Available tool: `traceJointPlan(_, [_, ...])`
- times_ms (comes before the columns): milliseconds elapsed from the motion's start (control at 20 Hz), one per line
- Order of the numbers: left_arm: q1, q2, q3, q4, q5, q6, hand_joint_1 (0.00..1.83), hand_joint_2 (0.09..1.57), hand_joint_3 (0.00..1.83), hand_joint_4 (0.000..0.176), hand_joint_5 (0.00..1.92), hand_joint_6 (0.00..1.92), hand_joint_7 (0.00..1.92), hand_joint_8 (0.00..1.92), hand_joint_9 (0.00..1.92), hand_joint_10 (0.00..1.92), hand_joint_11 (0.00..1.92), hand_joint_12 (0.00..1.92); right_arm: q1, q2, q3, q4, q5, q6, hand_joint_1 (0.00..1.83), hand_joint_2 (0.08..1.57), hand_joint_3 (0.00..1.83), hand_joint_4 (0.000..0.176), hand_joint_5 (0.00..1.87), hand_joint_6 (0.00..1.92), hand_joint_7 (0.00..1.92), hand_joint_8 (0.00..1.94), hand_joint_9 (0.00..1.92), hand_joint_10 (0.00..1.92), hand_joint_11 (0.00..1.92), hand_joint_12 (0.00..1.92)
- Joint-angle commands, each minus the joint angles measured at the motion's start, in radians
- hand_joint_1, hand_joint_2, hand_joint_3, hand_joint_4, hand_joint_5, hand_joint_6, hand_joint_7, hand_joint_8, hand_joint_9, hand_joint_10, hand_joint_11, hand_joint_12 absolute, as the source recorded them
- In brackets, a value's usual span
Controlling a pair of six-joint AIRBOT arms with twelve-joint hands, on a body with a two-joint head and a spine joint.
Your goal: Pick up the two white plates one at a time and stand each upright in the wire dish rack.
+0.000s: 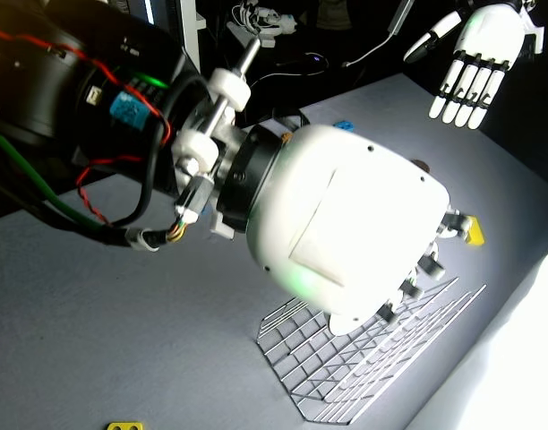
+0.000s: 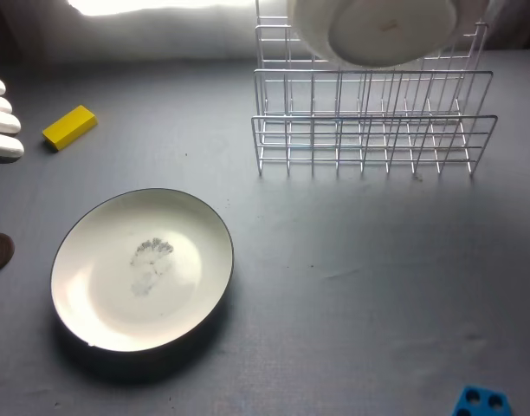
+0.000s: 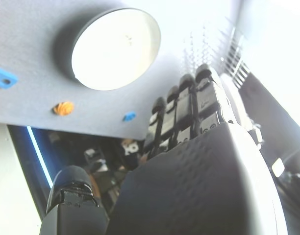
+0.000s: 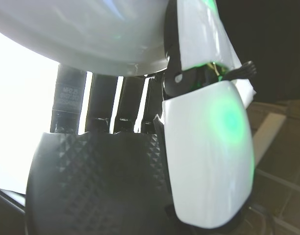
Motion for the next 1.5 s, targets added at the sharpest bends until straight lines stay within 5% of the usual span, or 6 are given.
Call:
traceJointPlan(0, [-0.011, 0.004, 0.007, -0.077, 0.001, 0.001, 0.0, 1.04, 0.01, 0.0, 0.02, 0.01, 0.0, 0.0, 0.0, 0.0, 0.0, 0.0, 0.01, 0.003, 0.009, 0.013, 0.098, 0.025, 1.39, 1.06, 0.0, 0.0, 0.97, 0.92, 1.09, 0.75, 1.14, 0.87, 0.99, 0.87])
traceJointPlan(600, [-0.018, 0.001, 0.009, -0.071, 0.001, 0.002, 0.0, 1.03, 0.0, 0.0, 0.0, 0.0, 0.0, 0.0, 0.0, 0.0, 0.0, 0.0, -0.014, -0.044, 0.118, 0.076, -0.043, 0.042, 1.39, 1.05, 0.0, 0.0, 0.98, 0.89, 1.1, 0.72, 1.14, 0.88, 1.0, 0.87])
traceJointPlan(1200, [-0.021, -0.004, 0.005, -0.051, -0.008, -0.005, 0.0, 1.02, 0.0, 0.0, 0.0, 0.0, 0.0, 0.0, 0.0, 0.0, 0.0, 0.0, -0.052, -0.113, 0.217, 0.077, -0.044, 0.1, 1.39, 1.05, 0.0, 0.0, 0.99, 0.87, 1.12, 0.7, 1.14, 0.86, 1.01, 0.88])
traceJointPlan(1450, [0.096, -0.039, -0.005, -0.169, 0.032, 0.048, 0.0, 1.02, 0.0, 0.0, 0.01, 0.0, 0.0, 0.0, 0.0, 0.0, 0.0, 0.0, -0.079, -0.132, 0.249, 0.077, -0.046, 0.105, 1.39, 1.05, 0.0, 0.0, 0.98, 0.89, 1.12, 0.72, 1.14, 0.86, 1.0, 0.86])
